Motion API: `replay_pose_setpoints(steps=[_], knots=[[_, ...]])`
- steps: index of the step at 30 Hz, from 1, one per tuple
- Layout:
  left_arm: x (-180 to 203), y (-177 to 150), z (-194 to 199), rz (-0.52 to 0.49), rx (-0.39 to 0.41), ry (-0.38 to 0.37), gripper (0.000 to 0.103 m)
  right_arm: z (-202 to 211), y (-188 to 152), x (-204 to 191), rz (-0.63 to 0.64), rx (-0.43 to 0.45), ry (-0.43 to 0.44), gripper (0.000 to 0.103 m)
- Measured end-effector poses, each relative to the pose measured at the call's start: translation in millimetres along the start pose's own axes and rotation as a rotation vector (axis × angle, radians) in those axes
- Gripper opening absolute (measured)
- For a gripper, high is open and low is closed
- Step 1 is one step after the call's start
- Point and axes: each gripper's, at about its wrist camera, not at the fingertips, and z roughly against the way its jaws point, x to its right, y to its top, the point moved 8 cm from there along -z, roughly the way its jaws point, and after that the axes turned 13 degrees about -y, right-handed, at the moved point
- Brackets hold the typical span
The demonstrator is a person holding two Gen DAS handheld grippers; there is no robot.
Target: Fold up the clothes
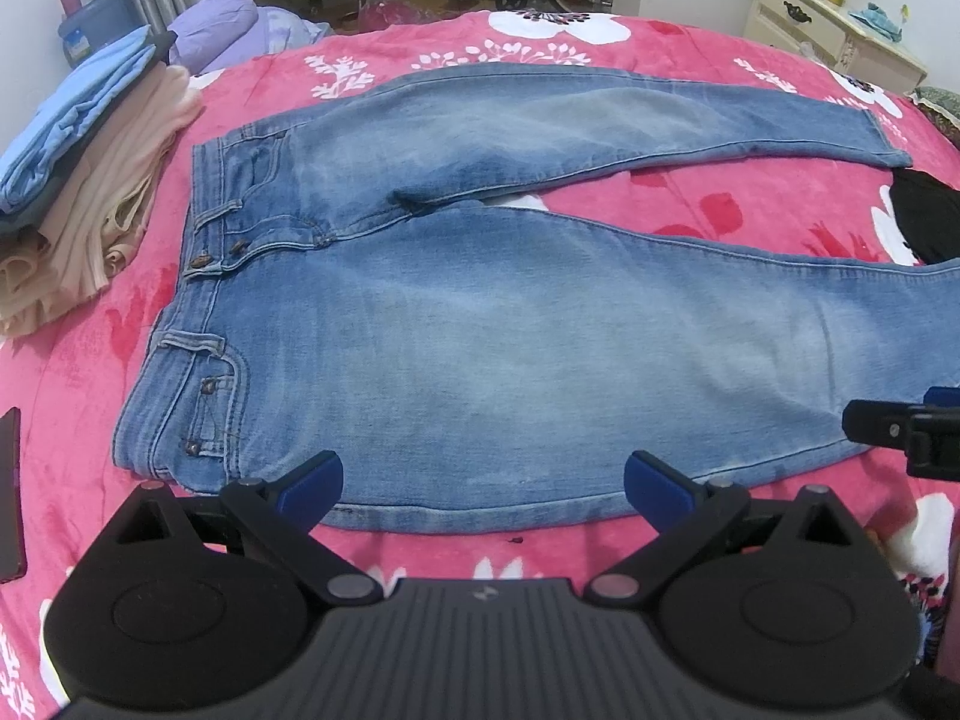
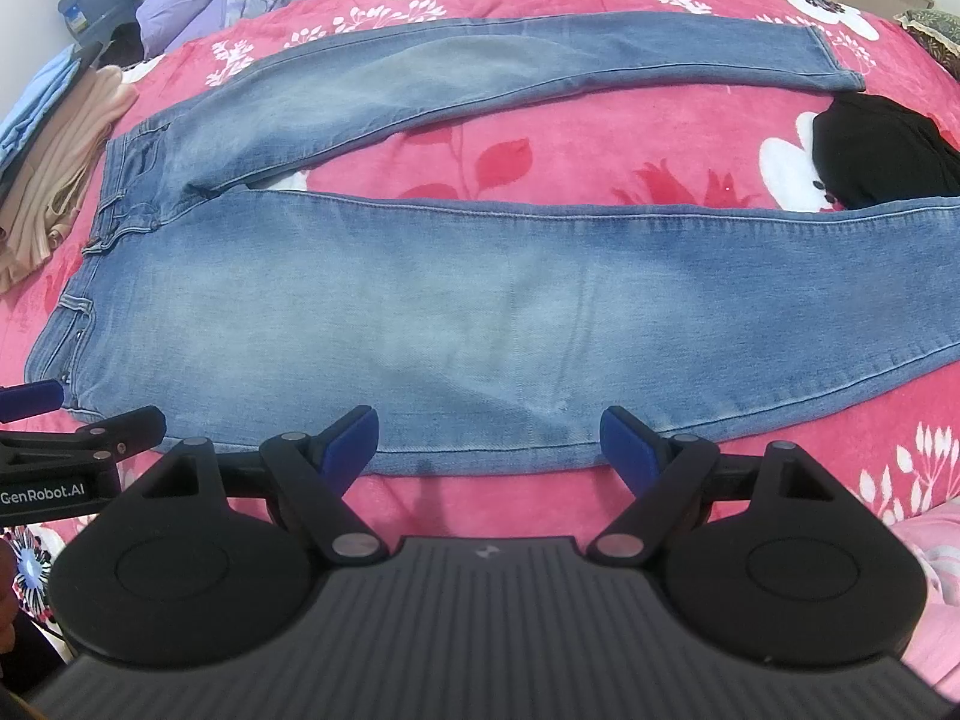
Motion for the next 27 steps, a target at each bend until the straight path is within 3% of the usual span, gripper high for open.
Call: replay_pose_setpoints(steps=[27], knots=[[2.8,1.9,-1.5,0.005,-0.001,0.022,0.101,0.5,1.4,0.8,0.001,0.005,-0.005,0.081]])
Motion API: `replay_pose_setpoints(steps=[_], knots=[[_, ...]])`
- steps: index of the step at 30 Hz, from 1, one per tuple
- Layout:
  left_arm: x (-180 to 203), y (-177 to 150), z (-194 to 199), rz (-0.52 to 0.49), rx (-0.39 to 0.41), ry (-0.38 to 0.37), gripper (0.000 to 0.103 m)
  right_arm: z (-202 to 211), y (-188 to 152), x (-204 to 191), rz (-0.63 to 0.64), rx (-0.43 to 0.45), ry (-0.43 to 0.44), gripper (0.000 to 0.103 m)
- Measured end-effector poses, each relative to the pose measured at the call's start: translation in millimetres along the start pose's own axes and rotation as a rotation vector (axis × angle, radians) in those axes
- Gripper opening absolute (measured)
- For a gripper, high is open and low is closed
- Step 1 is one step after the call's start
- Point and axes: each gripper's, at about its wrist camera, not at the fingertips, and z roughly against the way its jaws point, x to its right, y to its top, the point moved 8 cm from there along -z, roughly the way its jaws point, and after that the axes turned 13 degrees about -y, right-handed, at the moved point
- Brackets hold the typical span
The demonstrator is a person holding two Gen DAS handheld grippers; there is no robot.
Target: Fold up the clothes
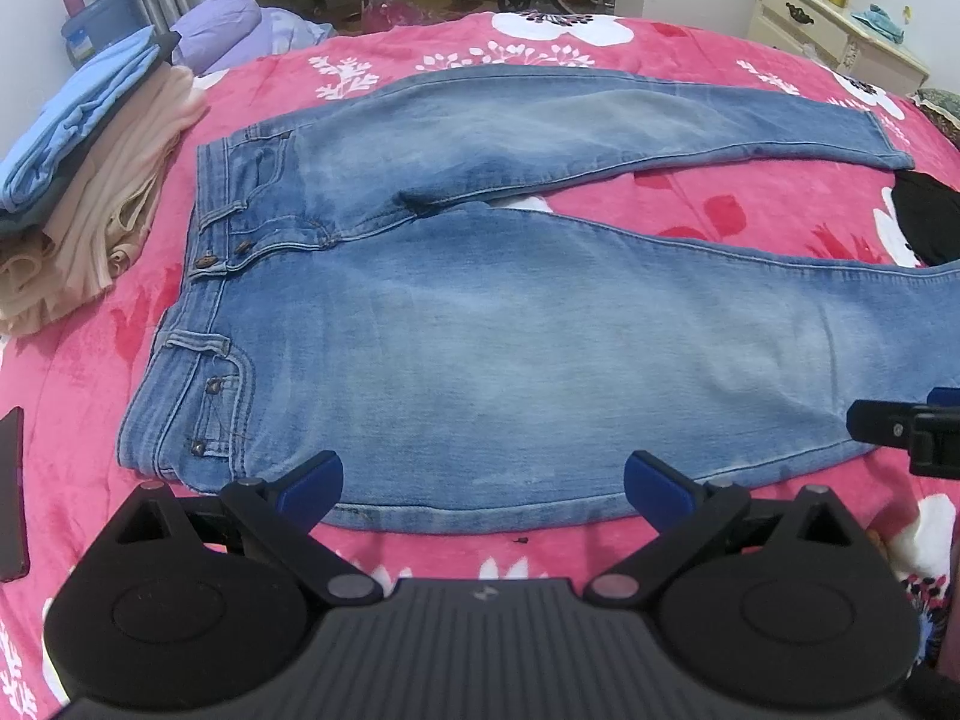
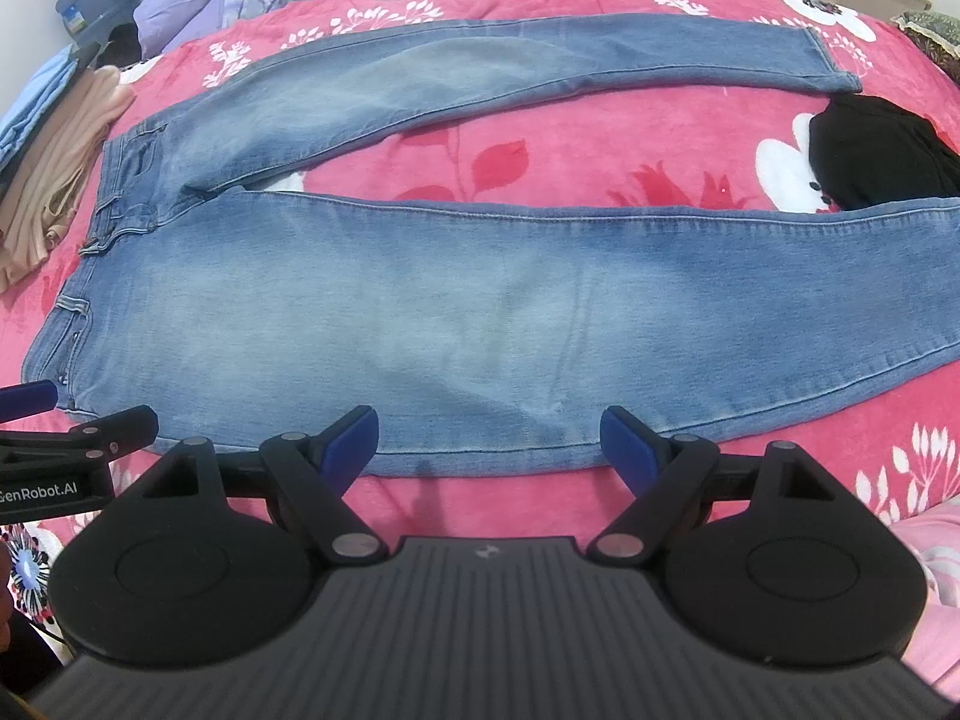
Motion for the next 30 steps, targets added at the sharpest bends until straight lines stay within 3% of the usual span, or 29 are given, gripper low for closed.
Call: replay_pose_setpoints(steps=[30], knots=[[-3.1,-2.9,-4.7,-0.013,-0.010,-0.002,0.101,-1.0,-1.9,-0.4,-0.005,-0.007,0.006,0.081]])
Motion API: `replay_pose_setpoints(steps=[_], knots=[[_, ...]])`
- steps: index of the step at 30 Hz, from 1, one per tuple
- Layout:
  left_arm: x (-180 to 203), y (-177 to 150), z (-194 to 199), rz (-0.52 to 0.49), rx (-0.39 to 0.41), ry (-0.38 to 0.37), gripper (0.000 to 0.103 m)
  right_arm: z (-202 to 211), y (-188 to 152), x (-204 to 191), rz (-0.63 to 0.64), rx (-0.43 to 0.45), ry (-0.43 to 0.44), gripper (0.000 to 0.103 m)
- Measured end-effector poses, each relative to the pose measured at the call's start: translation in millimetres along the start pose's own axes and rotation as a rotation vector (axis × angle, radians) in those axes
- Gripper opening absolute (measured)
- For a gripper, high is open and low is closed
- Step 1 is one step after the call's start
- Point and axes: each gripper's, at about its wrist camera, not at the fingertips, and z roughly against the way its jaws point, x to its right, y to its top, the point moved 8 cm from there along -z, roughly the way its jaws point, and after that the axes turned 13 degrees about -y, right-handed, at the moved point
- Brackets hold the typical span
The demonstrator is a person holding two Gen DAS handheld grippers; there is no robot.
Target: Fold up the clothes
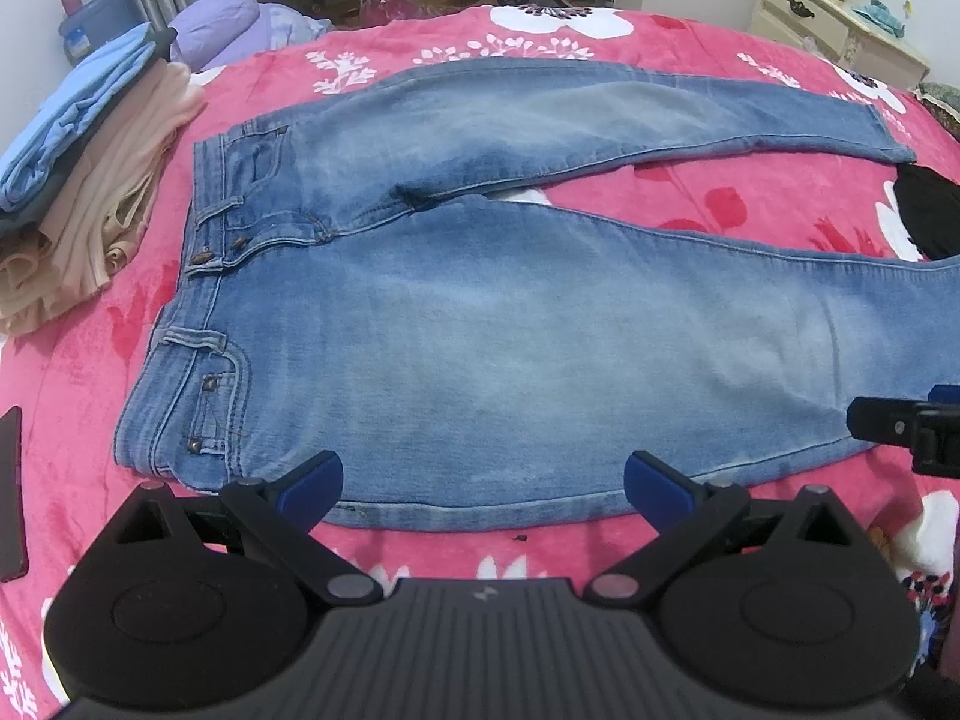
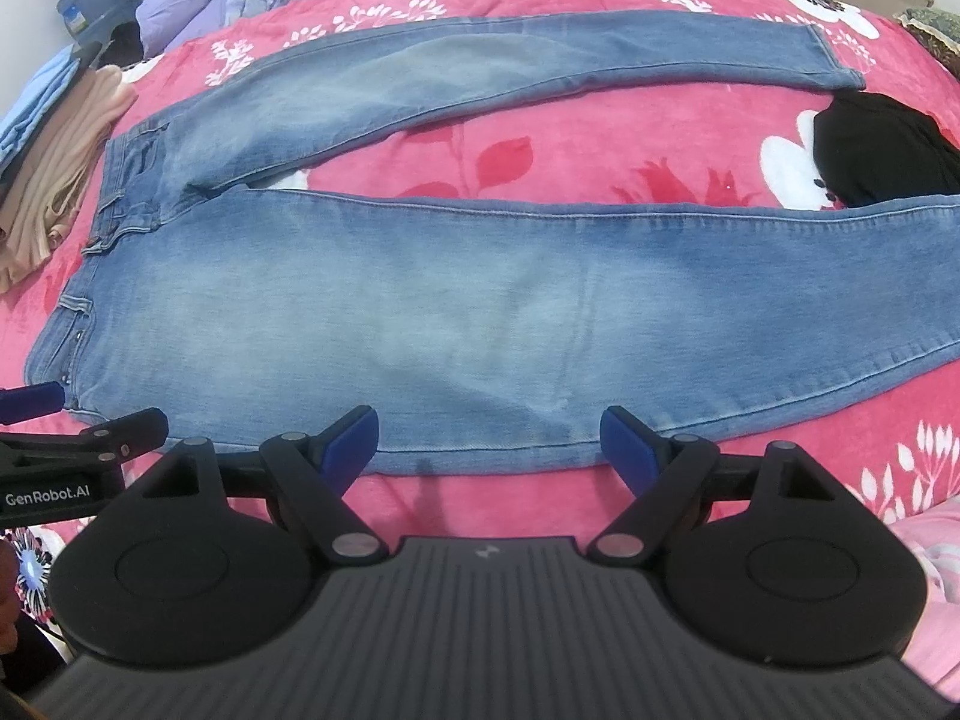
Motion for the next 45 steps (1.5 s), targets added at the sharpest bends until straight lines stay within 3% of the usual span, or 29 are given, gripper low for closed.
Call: replay_pose_setpoints(steps=[8,13,19,24,31,36,41,45], knots=[[-17.3,-4.1,-14.4,0.032,-0.002,0.027,0.101,-1.1,17.1,4.6,-0.077,0.049,0.040,0.081],[-35.8,-8.3,-24.7,0.043,-0.017,0.028,0.101,-9.9,33.3,9.3,-0.095,0.000,0.091,0.081],[-42.3,-13.6,-33.6,0.030,-0.030,-0.120,0.100,-27.5,41.9,10.0,0.057,-0.157,0.103,0.081],[-62.9,-35.2,-39.6,0.056,-0.081,-0.231,0.093,-52.0,14.8,25.9,-0.092,-0.325,0.197,0.081],[-99.5,-47.0,-43.7,0.113,-0.074,-0.325,0.072,-69.6,1.8,70.2,-0.458,-0.390,0.342,0.081],[-111.8,-53.1,-40.1,0.139,-0.055,-0.389,0.055,-87.8,-14.3,89.8,-0.689,-0.500,0.347,0.081],[-118.5,-56.5,-40.5,0.196,-0.027,-0.429,0.055,-99.2,-20.0,98.8,-0.845,-0.499,0.361,0.081],[-116.9,-50.4,-46.5,0.231,0.059,-0.412,0.056,-105.8,-20.7,101.4,-0.976,-0.477,0.393,0.083]])
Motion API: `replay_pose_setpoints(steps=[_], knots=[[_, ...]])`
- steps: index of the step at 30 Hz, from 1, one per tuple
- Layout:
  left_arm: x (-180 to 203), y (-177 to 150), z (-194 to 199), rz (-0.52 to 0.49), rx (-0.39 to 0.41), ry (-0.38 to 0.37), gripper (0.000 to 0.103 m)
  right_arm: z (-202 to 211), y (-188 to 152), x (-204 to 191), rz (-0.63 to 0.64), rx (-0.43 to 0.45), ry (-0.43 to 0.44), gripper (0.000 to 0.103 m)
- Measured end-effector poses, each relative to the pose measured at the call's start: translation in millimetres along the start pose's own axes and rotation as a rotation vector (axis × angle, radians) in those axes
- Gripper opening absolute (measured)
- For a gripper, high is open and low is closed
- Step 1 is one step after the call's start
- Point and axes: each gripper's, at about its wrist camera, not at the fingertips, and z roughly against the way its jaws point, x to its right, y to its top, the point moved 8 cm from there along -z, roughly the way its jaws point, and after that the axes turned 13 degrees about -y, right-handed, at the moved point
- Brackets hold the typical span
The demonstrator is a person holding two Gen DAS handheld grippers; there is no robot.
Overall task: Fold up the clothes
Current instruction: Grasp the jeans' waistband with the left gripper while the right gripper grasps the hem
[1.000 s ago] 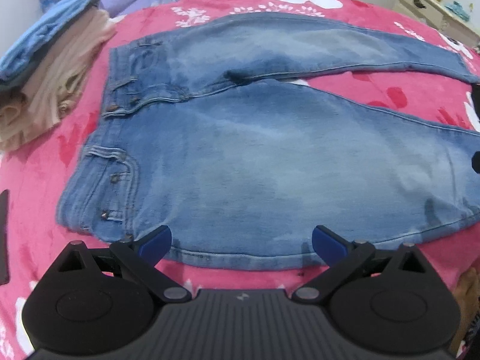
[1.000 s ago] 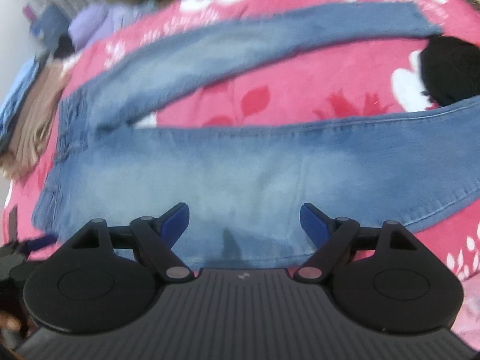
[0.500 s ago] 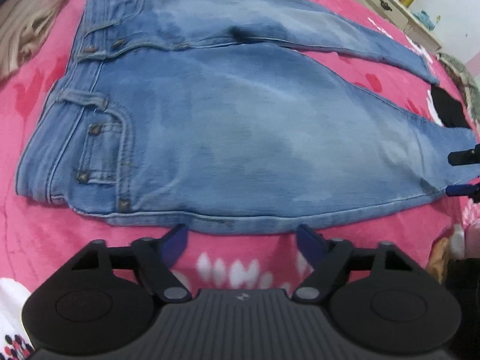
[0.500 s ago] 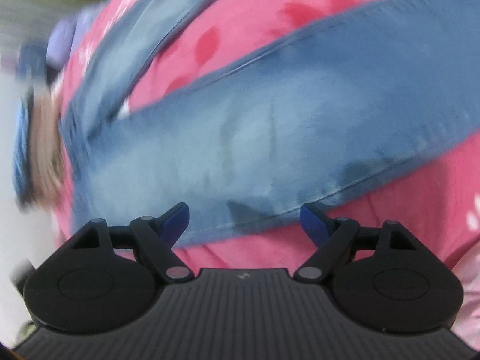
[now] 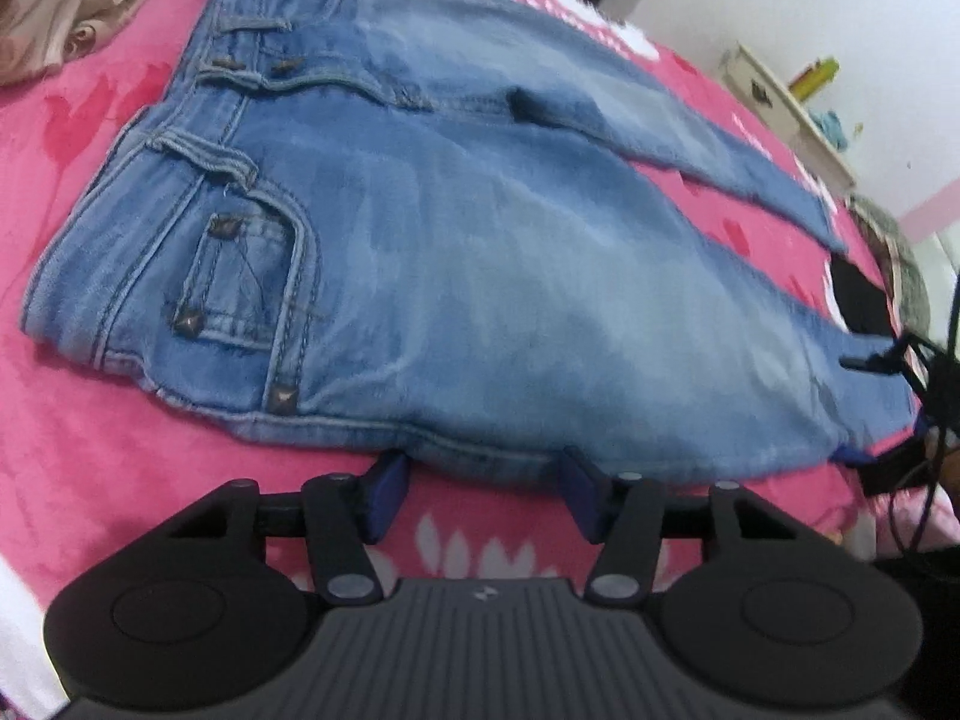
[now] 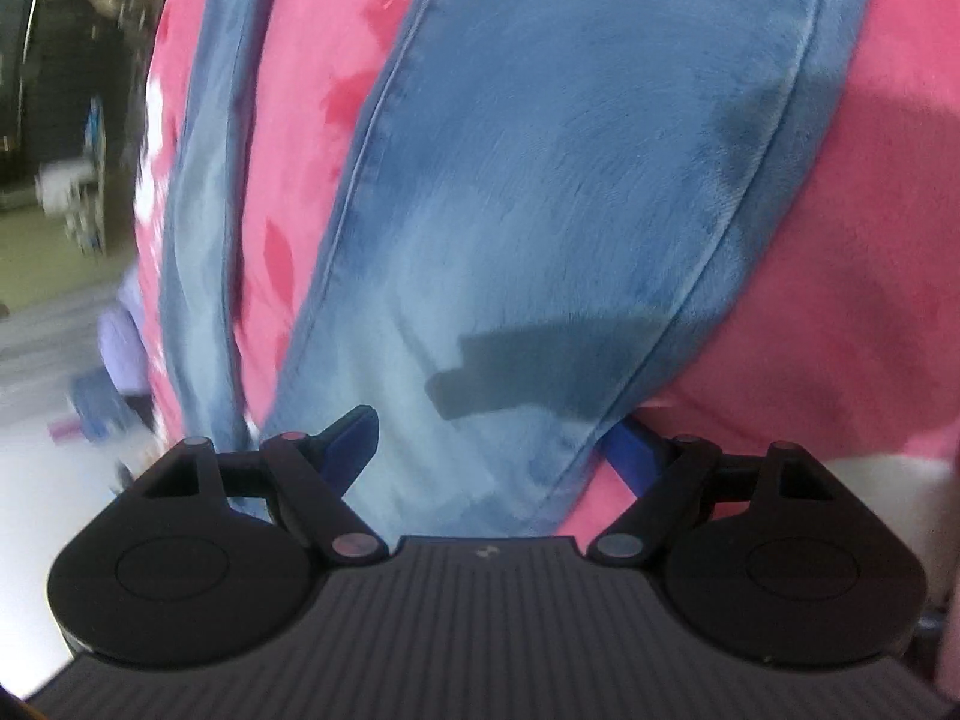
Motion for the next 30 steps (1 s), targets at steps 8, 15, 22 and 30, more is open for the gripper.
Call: replay_pose_setpoints(steps=[8,15,22,30], knots=[[-0.6,-7.7,7.0,0.043,0.070,0.007,0.054,23.3,6.6,9.4,-0.068,0.094,0.124,0.081],[12.7,-11.9,-3.7,0.001,0.045,0.002,0.078,30.7,14.2,52.7,-0.159,0.157,0.146,0.080],[19.6,-6.8,-6.4,-0.079,0.085,0.082,0.066,41.7,27.6,55.7,-0.136,0.219,0.131,0.081],[24.5,17.3,4.5,-0.150,0.157,0.126,0.056,31.9,37.5,31.4,0.042,0.247,0.010,0.072]])
